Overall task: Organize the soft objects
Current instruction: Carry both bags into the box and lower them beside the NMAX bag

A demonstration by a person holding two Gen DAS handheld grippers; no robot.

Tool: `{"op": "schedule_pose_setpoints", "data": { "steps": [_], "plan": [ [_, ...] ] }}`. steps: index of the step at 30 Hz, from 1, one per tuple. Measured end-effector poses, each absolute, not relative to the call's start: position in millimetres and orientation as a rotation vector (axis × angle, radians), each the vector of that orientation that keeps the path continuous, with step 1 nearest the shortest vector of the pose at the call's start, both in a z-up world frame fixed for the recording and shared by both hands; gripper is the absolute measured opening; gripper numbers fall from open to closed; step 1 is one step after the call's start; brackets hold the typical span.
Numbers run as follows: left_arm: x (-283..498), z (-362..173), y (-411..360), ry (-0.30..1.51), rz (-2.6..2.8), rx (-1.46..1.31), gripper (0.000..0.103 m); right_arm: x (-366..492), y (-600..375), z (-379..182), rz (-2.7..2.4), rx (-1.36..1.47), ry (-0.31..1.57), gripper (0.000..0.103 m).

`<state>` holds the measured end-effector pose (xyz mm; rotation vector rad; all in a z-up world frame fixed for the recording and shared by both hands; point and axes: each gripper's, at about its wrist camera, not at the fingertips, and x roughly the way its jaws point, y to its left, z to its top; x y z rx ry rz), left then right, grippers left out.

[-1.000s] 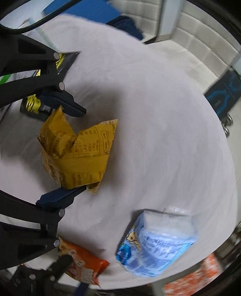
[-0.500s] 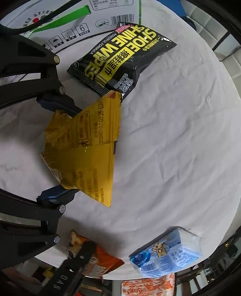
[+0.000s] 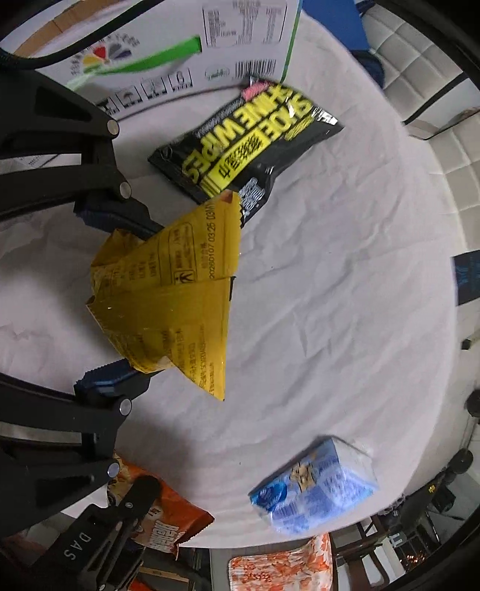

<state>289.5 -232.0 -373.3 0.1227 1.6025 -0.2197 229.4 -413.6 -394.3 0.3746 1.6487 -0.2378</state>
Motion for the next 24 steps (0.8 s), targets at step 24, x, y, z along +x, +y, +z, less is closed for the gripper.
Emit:
{"op": "schedule_pose_setpoints", "data": {
  "steps": [24],
  "plan": [
    [238, -227, -204, 1.332, -0.302, 0.05, 0.056, 181, -359, -250, -0.143, 0.289, 1.431, 0.043]
  ]
}}
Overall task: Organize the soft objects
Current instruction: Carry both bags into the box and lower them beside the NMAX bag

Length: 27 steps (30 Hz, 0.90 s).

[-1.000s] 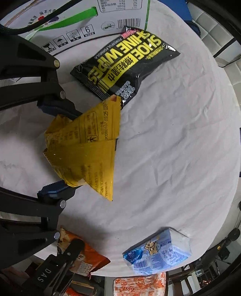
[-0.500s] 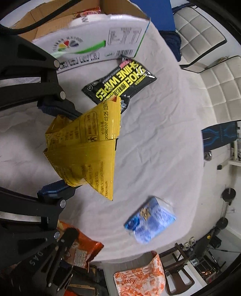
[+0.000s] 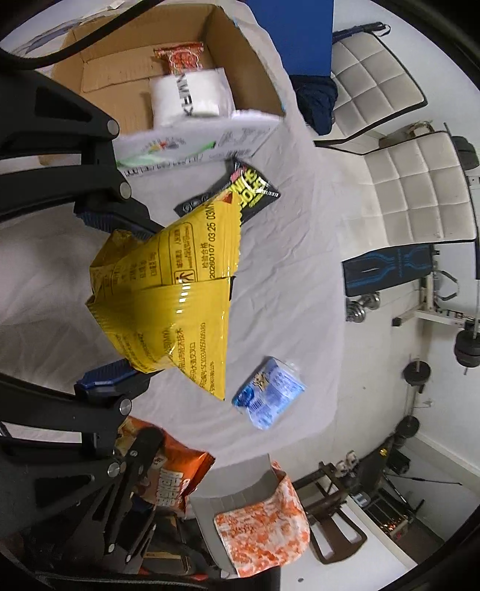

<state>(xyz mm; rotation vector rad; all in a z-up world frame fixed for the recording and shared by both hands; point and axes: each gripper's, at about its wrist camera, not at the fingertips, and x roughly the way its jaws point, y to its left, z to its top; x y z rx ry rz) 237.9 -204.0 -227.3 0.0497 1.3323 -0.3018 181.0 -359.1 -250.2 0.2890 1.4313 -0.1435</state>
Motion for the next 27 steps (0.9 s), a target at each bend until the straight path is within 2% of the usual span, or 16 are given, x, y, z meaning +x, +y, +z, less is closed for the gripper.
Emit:
{"op": "schedule_pose_setpoints", "data": {
  "steps": [7, 19, 27],
  "plan": [
    [217, -187, -156, 1.252, -0.278, 0.024, 0.056, 181, -312, -210, -0.03, 0.285, 1.366, 0.043],
    [187, -143, -1, 1.18, -0.065, -0.057, 0.056, 177, -158, -169, 0.175, 0.191, 1.311, 0.043],
    [163, -121, 56, 1.126, 0.007, -0.065, 0.056, 168, -96, -142, 0.246, 0.139, 1.27, 0.043]
  ]
}}
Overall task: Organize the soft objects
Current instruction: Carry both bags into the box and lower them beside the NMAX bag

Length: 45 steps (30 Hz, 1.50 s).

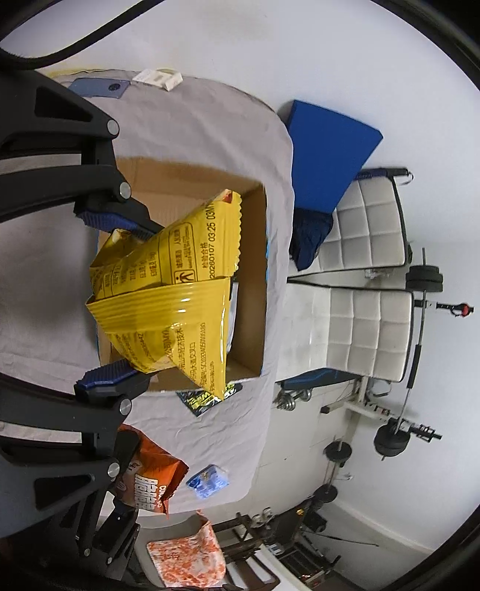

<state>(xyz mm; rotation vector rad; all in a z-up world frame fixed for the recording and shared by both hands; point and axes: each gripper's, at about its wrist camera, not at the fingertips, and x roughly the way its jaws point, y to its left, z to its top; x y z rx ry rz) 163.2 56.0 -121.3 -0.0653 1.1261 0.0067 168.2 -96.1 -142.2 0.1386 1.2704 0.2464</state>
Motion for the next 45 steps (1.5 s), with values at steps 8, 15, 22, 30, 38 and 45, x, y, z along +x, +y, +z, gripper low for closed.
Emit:
{"op": "schedule_pose_setpoints", "data": {
  "steps": [8, 15, 22, 30, 38, 45],
  "plan": [
    [149, -112, 86, 1.104, 0.015, -0.084, 0.056, 166, -61, -127, 0.287, 0.125, 1.253, 0.043],
    [160, -121, 108, 1.133, 0.011, -0.092, 0.056, 179, -47, -146, 0.28, 0.126, 1.283, 0.043],
    [204, -174, 142, 1.263, 0.023, -0.117, 0.056, 212, -37, -207, 0.244, 0.128, 1.379, 0.043],
    [260, -262, 161, 1.444, 0.023, -0.109, 0.056, 241, -24, -297, 0.201, 0.109, 1.527, 0.043],
    [263, -341, 162, 1.64, -0.006, -0.12, 0.056, 248, -16, -354, 0.19, 0.104, 1.638, 0.044],
    [242, -383, 153, 1.742, -0.041, -0.178, 0.056, 247, -10, -382, 0.206, 0.083, 1.702, 0.044]
  ]
}}
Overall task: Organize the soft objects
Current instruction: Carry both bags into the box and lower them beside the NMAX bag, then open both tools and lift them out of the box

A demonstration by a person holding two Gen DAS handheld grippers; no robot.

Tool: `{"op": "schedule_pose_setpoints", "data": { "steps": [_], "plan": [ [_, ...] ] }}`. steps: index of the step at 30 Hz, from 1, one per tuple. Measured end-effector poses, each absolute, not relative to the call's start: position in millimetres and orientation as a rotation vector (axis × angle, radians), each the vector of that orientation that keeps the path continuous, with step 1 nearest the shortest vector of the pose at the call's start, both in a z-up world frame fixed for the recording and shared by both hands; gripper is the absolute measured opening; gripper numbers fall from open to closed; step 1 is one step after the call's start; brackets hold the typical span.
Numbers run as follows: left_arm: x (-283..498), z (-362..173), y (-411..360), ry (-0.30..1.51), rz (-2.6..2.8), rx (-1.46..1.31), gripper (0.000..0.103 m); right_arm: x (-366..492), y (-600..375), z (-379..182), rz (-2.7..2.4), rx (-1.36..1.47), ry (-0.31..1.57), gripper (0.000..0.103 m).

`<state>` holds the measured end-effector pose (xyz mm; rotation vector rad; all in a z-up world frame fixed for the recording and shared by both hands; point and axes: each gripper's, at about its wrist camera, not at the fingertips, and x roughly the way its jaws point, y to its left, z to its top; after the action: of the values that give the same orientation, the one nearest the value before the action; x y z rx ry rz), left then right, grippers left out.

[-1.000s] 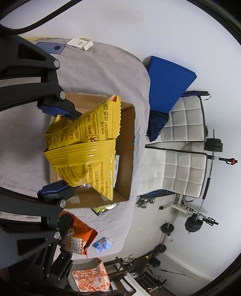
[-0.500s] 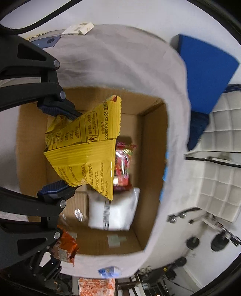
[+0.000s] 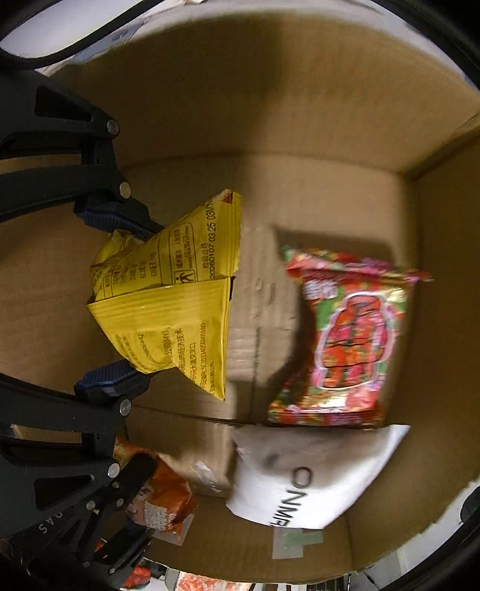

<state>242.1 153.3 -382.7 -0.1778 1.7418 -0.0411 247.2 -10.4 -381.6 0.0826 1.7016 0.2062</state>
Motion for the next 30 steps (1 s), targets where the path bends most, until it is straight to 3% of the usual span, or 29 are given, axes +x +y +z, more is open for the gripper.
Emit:
{"op": "schedule_pose_setpoints", "data": {
  "steps": [13, 15, 18, 24, 30],
  "plan": [
    [208, -418, 134, 1.86, -0.189, -0.396, 0.058, 247, -3, -405, 0.298, 0.01, 1.746, 0.045],
    [204, -420, 129, 1.867, -0.201, -0.403, 0.058, 246, -3, -405, 0.312, 0.007, 1.748, 0.053],
    [199, -421, 122, 1.878, -0.217, -0.42, 0.058, 247, -4, -404, 0.324, 0.018, 1.751, 0.057],
    [200, -402, 100, 1.865, -0.203, -0.396, 0.064, 241, -6, -393, 0.322, 0.014, 1.737, 0.066],
    [198, -361, 94, 1.773, -0.178, -0.362, 0.064, 235, -15, -362, 0.31, 0.0, 1.686, 0.067]
  ]
}}
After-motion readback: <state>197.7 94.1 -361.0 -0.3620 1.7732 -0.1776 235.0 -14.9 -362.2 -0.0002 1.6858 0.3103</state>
